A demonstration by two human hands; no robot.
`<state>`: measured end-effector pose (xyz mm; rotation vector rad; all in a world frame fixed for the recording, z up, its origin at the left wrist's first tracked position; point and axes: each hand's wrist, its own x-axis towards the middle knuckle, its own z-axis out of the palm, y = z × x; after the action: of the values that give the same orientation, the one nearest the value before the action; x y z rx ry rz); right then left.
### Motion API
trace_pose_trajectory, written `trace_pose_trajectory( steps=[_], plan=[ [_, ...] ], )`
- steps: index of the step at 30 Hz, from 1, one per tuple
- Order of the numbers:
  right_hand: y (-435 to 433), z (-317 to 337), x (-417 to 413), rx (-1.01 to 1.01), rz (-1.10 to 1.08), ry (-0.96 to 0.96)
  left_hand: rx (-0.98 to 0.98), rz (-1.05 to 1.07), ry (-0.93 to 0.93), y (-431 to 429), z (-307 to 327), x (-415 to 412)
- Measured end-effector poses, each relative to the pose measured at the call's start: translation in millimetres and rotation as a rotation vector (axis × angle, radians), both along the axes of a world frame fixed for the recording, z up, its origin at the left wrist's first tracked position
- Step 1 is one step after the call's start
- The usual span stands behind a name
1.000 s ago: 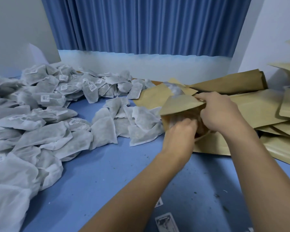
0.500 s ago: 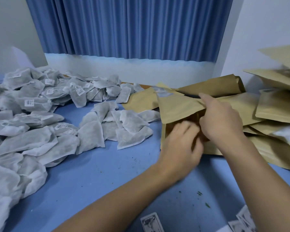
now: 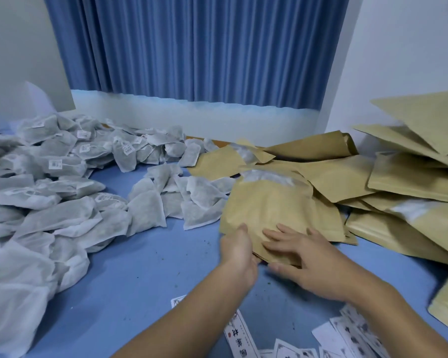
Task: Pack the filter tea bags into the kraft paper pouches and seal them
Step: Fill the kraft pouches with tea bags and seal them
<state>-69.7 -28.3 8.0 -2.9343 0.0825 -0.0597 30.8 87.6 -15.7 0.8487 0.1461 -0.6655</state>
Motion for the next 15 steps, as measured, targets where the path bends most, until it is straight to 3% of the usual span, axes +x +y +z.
trace_pose_trajectory(
  steps=[2, 4, 5, 7, 9, 10, 15],
  plan=[
    [-2, -17, -19, 0.204, -0.205, -0.384, 0.009, 0.088, 0.027, -1, -8, -7],
    [-2, -25, -31, 0.291, -0.573, -0.734, -0.033, 0.121, 0.016, -2, -12, -13],
    [-3, -26, -35, 0.382, -0.73, -0.75, -0.047, 0.13, 0.006, -2, -11, -17],
    [-5, -27, -38, 0.773, -0.874, -0.625, -0.098, 0.13, -0.005, -2, -11, -24],
    [-6, -28, -38, 1.198, -0.818, -0.556, -0.127, 0.108, -0.037, -2, -12, -30],
    [-5, -28, -39, 1.311, -0.785, -0.558, -0.1, 0.08, -0.067, -2, -13, -32],
    [5, -27, -41, 1.455, -0.628, -0.553, 0.138, -0.214, -0.238, -2, -17, -45]
  ],
)
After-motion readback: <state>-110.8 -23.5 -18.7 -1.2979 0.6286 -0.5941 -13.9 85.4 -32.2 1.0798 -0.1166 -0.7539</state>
